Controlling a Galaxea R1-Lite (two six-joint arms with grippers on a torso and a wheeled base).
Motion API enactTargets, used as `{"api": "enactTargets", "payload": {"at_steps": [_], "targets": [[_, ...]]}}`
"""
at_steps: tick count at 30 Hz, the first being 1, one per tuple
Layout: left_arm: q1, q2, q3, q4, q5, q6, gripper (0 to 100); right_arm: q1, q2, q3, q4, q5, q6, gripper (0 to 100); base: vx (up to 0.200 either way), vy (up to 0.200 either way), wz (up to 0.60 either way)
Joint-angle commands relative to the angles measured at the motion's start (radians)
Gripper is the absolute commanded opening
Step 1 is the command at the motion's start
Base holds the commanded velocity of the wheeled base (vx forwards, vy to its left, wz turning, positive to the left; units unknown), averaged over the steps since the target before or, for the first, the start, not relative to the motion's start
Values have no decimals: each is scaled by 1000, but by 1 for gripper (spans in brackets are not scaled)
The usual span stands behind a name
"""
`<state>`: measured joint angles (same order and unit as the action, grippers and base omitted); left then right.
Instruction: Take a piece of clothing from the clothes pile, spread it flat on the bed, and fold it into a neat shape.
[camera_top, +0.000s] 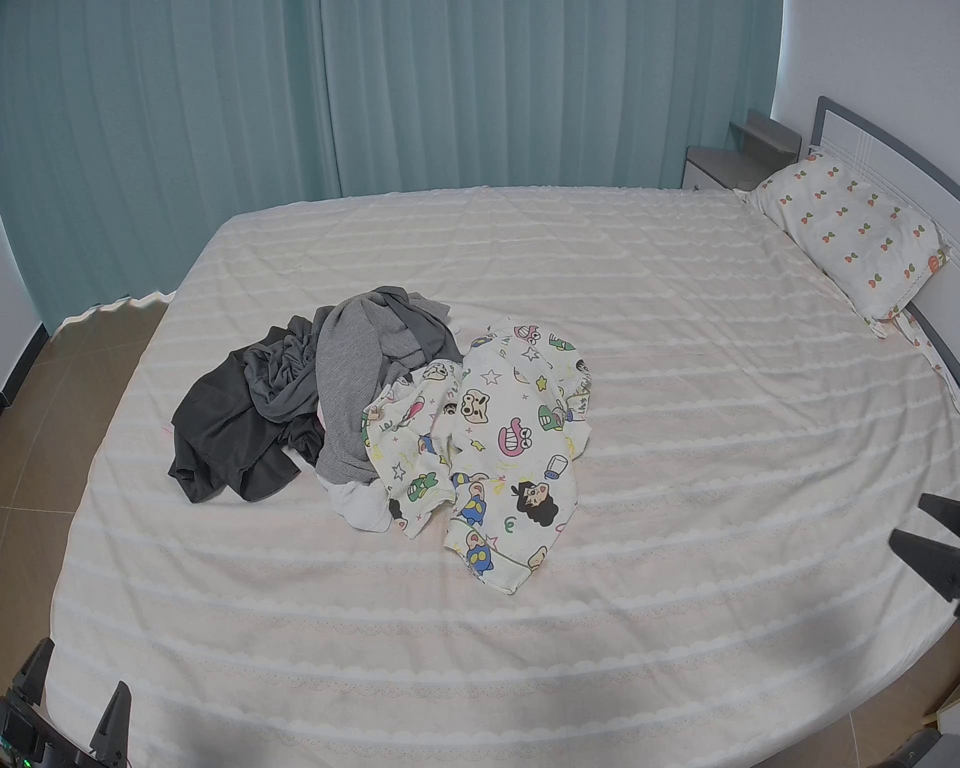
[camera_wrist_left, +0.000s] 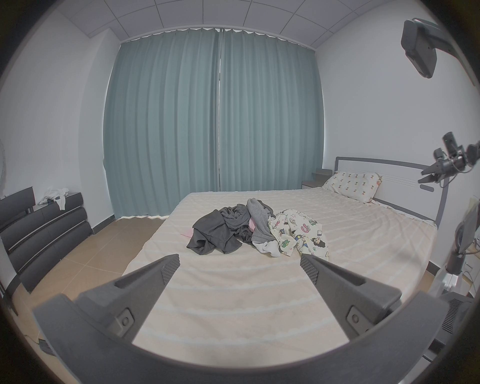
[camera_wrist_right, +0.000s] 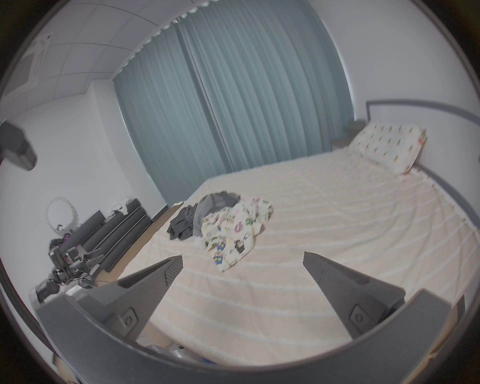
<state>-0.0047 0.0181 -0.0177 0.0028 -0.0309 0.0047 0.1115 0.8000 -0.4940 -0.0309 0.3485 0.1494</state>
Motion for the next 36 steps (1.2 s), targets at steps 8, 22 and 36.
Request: {"api": "enactTargets", "payload": {"at_steps": [8,22,36], "targets": [[0,-18,16,0,0,0,100,364,1269,-440,-439,-3,489,100,0,0,0],[0,-18,16,0,0,0,100,432,1550,-808,-290,-131,549,100,0,0,0],[0,-18,16,0,0,0,100,441,1598,-880,-212,-253,552,100,0,0,0]]}}
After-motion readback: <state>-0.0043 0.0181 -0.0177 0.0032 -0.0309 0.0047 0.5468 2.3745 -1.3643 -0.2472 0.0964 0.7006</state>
